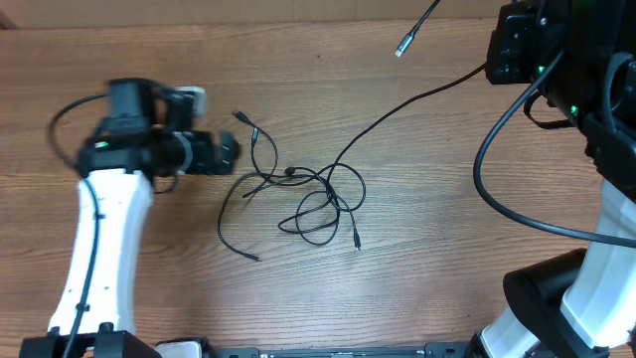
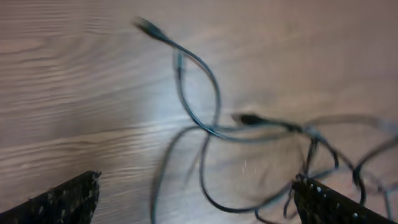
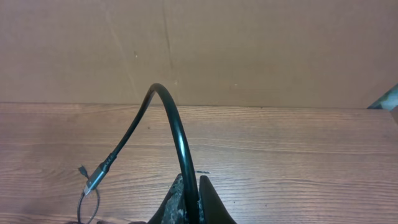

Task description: Untangle cables

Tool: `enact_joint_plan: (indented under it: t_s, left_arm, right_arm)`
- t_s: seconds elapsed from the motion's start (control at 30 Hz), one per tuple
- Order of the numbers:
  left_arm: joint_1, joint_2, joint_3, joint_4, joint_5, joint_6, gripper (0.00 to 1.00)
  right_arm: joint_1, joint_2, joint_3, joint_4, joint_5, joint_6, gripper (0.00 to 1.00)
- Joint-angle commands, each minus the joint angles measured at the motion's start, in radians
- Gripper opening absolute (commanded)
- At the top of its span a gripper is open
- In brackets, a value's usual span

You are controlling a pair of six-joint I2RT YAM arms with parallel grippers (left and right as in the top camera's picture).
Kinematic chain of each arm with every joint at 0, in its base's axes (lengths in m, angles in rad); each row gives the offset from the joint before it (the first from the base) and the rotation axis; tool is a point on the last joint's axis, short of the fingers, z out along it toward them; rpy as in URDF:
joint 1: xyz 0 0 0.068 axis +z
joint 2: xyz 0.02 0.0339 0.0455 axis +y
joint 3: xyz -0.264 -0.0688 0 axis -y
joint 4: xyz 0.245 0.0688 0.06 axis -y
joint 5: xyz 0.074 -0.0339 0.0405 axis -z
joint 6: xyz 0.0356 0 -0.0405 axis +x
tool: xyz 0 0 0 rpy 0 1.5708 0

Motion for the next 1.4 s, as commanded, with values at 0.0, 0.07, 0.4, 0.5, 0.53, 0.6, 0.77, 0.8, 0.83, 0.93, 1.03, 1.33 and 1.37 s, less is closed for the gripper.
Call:
enact_joint_plan:
  t_s: [0.0, 0.07, 0.4, 0.5, 0.53, 0.6, 0.77, 0.8, 0.83, 0.93, 1.03, 1.33, 1.37]
  left_arm:
    - [-0.106, 0.035, 0.013, -0.029, -0.164, 0.095, 1.0]
    - [-0.163, 0.06, 0.013, -0.05, -0.204, 0.125, 1.0]
    - [-0.315, 0.143, 0.013, -0.139, -0.33, 0.152, 1.0]
    - [-0.333, 0.143, 0.013, -0.158, -0.323, 0.166, 1.0]
    - [-0.337, 0.143, 0.013, -0.158, -0.323, 0.17, 1.0]
    - [-0.338, 0.143, 0.013, -0.156, -0.323, 0.17, 1.0]
    - [-0.338, 0.155, 0.011, -0.114, -0.323, 0.17, 1.0]
    - [-0.338, 0.165, 0.011, -0.103, -0.327, 0.17, 1.0]
    - [-0.338, 0.177, 0.011, -0.096, -0.33, 0.169, 1.0]
    - [-0.338, 0.223, 0.011, -0.088, -0.33, 0.169, 0.99]
    - [-0.338, 0.269, 0.011, -0.083, -0.33, 0.168, 0.97]
    - [-0.337, 0.335, 0.011, -0.067, -0.33, 0.124, 0.19]
    - [-0.338, 0.335, 0.011, -0.065, -0.333, 0.119, 0.1]
  right_arm:
    - [-0.008, -0.019, -0.002, 0.003, -0.002, 0.004, 0.04]
    - [-0.008, -0.019, -0.013, 0.003, -0.001, 0.004, 0.04]
    - [-0.008, -0.019, -0.035, 0.008, 0.0, 0.003, 0.04]
    - [-0.008, -0.019, -0.036, 0.008, 0.0, 0.003, 0.04]
    - [-0.008, -0.019, -0.036, 0.008, 0.0, 0.003, 0.04]
    - [-0.008, -0.019, -0.036, 0.007, 0.0, 0.003, 0.04]
    - [-0.008, -0.019, -0.039, 0.007, 0.0, 0.004, 0.04]
    - [-0.008, -0.019, -0.039, 0.007, 0.0, 0.004, 0.04]
    - [-0.008, -0.019, -0.039, 0.007, 0.0, 0.004, 0.04]
    - [-0.008, -0.019, -0.039, 0.003, 0.0, 0.004, 0.04]
    - [-0.008, -0.019, -0.039, 0.003, 0.0, 0.004, 0.04]
    - [-0.008, -0.019, -0.039, 0.003, -0.001, 0.004, 0.04]
    - [-0.008, -0.019, -0.039, 0.003, -0.001, 0.004, 0.04]
